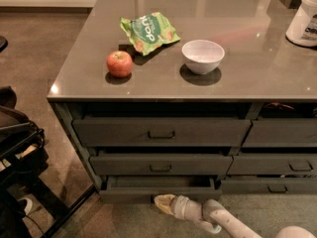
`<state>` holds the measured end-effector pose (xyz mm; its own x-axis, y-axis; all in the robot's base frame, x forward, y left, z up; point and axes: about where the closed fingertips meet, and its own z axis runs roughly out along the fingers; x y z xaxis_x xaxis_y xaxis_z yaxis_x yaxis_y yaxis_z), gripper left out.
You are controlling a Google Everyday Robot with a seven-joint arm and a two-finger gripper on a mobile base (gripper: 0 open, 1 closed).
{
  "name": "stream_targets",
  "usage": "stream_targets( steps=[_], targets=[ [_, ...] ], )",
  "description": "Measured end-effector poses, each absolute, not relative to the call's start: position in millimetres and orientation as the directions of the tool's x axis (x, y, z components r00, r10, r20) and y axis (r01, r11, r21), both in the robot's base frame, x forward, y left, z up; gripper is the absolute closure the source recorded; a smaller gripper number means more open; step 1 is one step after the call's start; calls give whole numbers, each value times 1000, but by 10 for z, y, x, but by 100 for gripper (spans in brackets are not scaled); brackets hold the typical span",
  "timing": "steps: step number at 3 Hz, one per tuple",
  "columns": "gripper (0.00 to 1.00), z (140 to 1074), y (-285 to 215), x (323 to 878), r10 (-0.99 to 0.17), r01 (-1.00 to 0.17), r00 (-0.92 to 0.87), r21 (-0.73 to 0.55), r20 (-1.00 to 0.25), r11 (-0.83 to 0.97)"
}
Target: Close bottom drawer
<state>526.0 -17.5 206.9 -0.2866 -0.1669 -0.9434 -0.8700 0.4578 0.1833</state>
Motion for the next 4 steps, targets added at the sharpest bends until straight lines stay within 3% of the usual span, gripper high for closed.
stream_targets(
  steps=[2, 4],
  targets=[
    [100, 2052, -175, 5210, -173, -862, -301, 190, -938, 470],
    [100, 1630, -260, 4970, -249, -781, -425, 214, -871, 587]
  ],
)
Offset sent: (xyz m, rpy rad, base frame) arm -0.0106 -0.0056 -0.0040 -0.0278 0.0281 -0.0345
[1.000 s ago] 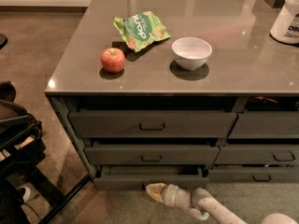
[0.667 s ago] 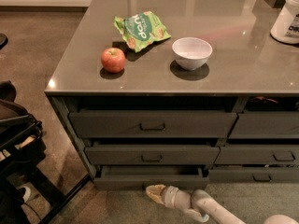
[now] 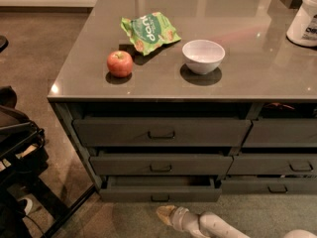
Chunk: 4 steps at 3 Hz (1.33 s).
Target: Close bottom drawer
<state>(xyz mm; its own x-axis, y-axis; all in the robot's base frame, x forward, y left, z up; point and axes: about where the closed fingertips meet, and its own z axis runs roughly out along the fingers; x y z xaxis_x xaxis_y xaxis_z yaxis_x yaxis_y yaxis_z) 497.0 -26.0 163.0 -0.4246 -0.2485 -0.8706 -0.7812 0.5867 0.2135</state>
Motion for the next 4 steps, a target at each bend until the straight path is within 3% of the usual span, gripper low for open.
stream_targets(
  steps=[3, 4],
  targets=[
    [100, 1456, -186, 5402, -269, -769, -356, 117, -895, 629],
    [100, 1614, -173, 5776, -285, -778, -267, 32, -921, 628]
  ],
)
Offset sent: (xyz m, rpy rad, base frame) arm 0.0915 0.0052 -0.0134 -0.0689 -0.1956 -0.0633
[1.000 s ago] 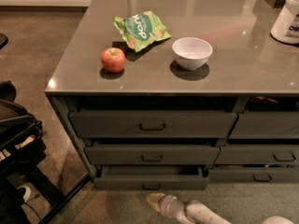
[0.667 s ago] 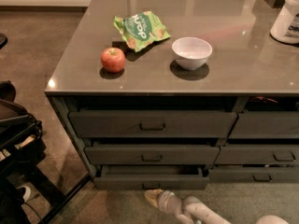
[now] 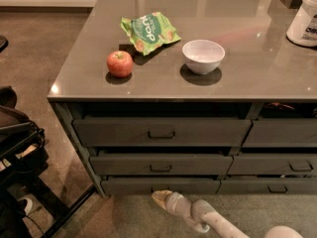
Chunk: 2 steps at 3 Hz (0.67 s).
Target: Close bottom drawer
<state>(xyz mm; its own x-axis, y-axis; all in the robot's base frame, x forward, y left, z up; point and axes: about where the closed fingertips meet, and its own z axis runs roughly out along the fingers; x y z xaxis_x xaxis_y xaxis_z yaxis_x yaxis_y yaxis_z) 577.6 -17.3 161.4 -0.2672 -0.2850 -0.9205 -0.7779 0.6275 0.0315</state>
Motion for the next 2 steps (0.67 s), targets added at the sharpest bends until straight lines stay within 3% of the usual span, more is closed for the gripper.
stream_targets(
  steps=[2],
  targets=[
    [100, 1657, -87, 5792, -283, -787, -240, 15, -929, 617]
  ],
)
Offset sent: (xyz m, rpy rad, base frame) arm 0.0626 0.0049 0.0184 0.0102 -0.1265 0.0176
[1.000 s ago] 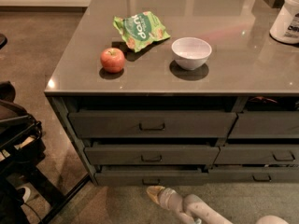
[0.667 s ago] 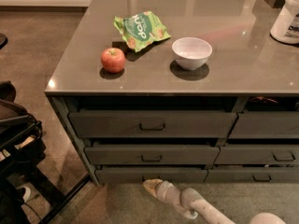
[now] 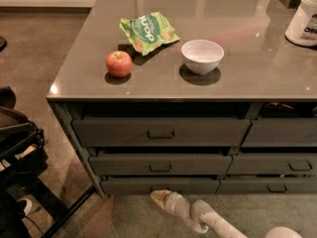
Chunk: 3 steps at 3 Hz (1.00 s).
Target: Close bottom drawer
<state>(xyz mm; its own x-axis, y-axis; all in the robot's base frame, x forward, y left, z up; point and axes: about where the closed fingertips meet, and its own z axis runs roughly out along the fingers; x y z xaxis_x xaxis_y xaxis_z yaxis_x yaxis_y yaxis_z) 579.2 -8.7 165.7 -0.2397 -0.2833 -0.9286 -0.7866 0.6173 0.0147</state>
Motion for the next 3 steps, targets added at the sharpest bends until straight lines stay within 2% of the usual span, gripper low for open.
stream_targets(
  steps=[1, 2, 3],
  targets=[
    [100, 1682, -233, 5534, -226, -793, -297, 108, -928, 599],
    [81, 1707, -184, 5485, -215, -805, -294, 120, -931, 580],
    [58, 1707, -183, 5485, -215, -805, -294, 120, -931, 580]
  ],
)
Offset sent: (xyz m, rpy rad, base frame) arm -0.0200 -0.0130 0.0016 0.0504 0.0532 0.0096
